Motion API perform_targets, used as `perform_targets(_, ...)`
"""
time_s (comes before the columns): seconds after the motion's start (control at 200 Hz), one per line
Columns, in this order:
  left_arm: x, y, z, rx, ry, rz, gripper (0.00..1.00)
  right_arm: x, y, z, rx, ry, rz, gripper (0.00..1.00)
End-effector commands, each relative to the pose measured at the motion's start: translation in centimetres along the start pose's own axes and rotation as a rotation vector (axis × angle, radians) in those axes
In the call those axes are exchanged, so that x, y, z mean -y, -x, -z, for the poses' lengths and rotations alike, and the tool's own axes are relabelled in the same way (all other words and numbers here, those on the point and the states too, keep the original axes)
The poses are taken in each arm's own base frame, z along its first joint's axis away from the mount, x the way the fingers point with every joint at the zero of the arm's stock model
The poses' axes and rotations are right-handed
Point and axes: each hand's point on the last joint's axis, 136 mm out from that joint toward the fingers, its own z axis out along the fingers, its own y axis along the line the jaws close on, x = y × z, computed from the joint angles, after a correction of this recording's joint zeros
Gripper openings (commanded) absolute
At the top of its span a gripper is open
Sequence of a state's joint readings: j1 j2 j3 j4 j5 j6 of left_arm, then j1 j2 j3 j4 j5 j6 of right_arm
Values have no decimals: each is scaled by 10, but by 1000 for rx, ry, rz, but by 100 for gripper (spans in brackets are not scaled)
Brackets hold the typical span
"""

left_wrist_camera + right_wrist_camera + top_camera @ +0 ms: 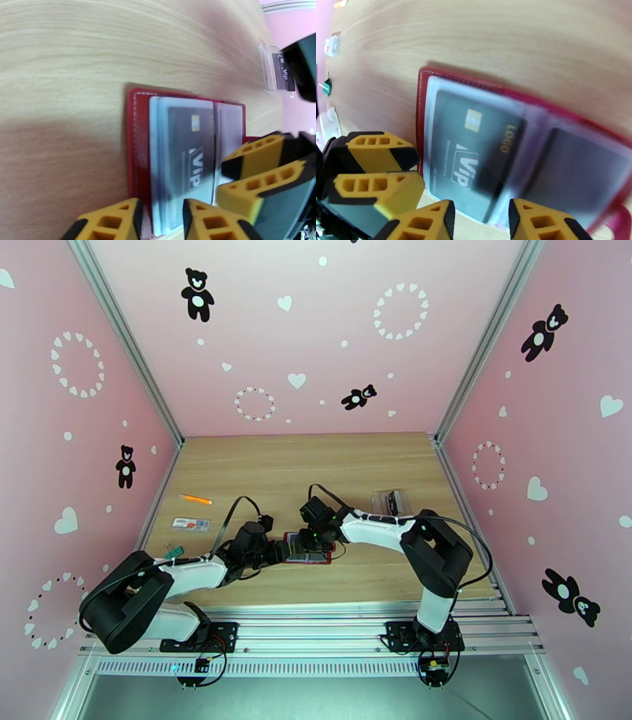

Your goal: Put the credit cards into the card holder

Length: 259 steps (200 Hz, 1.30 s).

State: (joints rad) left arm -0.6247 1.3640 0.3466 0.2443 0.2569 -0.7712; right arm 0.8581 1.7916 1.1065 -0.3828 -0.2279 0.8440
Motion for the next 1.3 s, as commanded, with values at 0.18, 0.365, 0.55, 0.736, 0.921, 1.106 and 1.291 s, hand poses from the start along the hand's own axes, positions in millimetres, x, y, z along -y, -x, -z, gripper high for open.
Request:
perform_targets(0.18, -13, -8, 9, 6, 45, 13, 37, 0, 16, 10, 36, -17, 16, 35)
perform_targets(0.365, -14, -9, 8, 6, 47, 16, 35, -6, 14, -6, -5, 21, 2, 31)
perform_targets(0.55, -16, -10, 7, 3, 49, 15, 34, -4, 10, -15, -22, 30, -11, 31)
perform_targets(0.736, -15, -10, 7, 5, 45, 15, 33, -1, 8, -17, -24, 21, -15, 26)
perform_targets(0.921, -16, -11, 7, 6, 46, 16, 33, 3, 6, -22, -34, 6, -16, 18)
perform_targets(1.106, -15, -10, 9, 11, 43, 17, 33, 7, 3, -28, -48, -7, -15, 13)
perform_targets(1.291, -7, -5, 15, 34, 18, 22, 33, 11, -1, -33, -62, -15, -22, 10)
